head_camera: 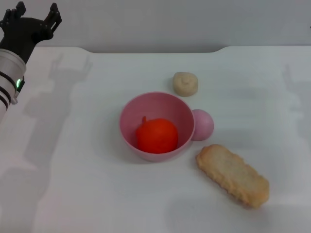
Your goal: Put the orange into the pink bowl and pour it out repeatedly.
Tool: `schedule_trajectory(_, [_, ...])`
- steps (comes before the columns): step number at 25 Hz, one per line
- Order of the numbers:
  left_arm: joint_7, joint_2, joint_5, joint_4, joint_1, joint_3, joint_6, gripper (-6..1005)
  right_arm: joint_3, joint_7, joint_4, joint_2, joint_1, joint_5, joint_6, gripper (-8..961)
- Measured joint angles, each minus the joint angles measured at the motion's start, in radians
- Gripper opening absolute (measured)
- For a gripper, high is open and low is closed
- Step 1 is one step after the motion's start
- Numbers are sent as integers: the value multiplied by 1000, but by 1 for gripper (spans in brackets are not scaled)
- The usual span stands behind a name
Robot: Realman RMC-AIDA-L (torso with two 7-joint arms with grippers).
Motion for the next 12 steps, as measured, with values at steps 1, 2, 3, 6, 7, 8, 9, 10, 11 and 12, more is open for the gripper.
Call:
schedule_trajectory(1, [-1,-1,0,-7,-1,-1,6,808,5,3,-3,-1,2,1,12,789])
schedule_trajectory(2, [-1,-1,0,-13,-1,-3,11,808,10,8,-9,-3,4,1,28,789])
schedule_trajectory(3, [-1,-1,-1,-16,-1,-5,13,808,16,18,-20,-4,4,1,52,789])
schedule_trajectory(6, [-1,0,-2,-22,0,-9,15,808,38,39,-37,-7,5,1,104,789])
schedule_trajectory(7, [-1,1,-2,-22,1,-10,15,808,45,40,-37,-6,5,0,109,789])
schedule_trajectory(8, [-1,1,-2,-23,1,-10,16,808,49,40,-36,-5,6,0,108,789])
schedule_trajectory(9, [-1,1,-2,-24,2,-10,16,808,50,40,-33,-4,6,-1,103,789])
schedule_trajectory(10, [-1,2,-2,-24,4,-10,17,808,49,39,-31,-3,6,-2,95,789])
schedule_trajectory(11, [-2,2,-2,-24,5,-11,18,808,46,39,-26,-2,6,-2,81,789])
schedule_trajectory(12, [-2,2,-3,-24,5,-11,19,808,43,40,-21,-2,6,-3,62,789])
